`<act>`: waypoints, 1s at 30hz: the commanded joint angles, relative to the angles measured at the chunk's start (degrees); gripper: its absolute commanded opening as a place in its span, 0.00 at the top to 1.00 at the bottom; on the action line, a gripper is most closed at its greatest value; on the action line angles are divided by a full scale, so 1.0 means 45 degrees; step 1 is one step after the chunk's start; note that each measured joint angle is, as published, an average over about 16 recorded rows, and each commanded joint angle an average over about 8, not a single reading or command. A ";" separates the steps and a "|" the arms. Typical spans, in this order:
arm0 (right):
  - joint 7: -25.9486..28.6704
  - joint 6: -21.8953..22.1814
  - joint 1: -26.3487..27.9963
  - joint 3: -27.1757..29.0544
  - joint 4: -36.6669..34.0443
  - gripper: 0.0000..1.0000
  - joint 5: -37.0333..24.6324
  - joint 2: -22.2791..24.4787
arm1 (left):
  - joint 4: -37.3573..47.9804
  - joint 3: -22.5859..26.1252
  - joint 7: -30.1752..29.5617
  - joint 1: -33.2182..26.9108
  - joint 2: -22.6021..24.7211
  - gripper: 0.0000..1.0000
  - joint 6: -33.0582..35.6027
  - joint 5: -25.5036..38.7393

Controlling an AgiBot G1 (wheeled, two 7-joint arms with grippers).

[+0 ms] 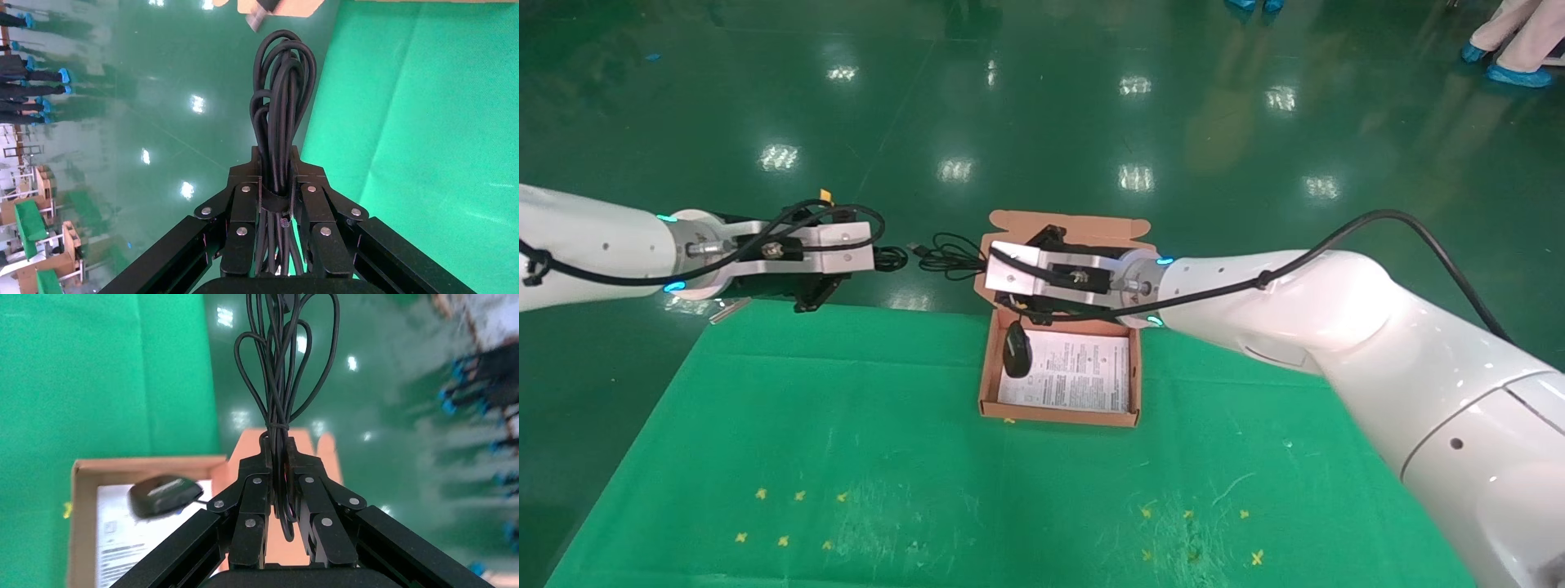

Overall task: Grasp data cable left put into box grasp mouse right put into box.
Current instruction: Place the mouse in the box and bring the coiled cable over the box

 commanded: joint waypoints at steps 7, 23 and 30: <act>0.1048 0.0490 -0.0214 -0.0862 -0.0492 1.00 0.0892 0.0020 | -0.0011 0.0000 -0.0010 0.0003 -0.0002 1.00 0.0003 0.0006; 0.2442 0.0699 -0.0364 -0.2548 -0.1103 1.00 0.1247 0.0028 | -0.0015 0.0000 -0.0014 0.0004 -0.0003 1.00 0.0004 0.0008; 0.3036 0.0790 -0.0465 -0.3259 -0.1063 0.83 0.1399 0.0030 | -0.0016 0.0000 -0.0014 0.0004 -0.0003 1.00 0.0004 0.0008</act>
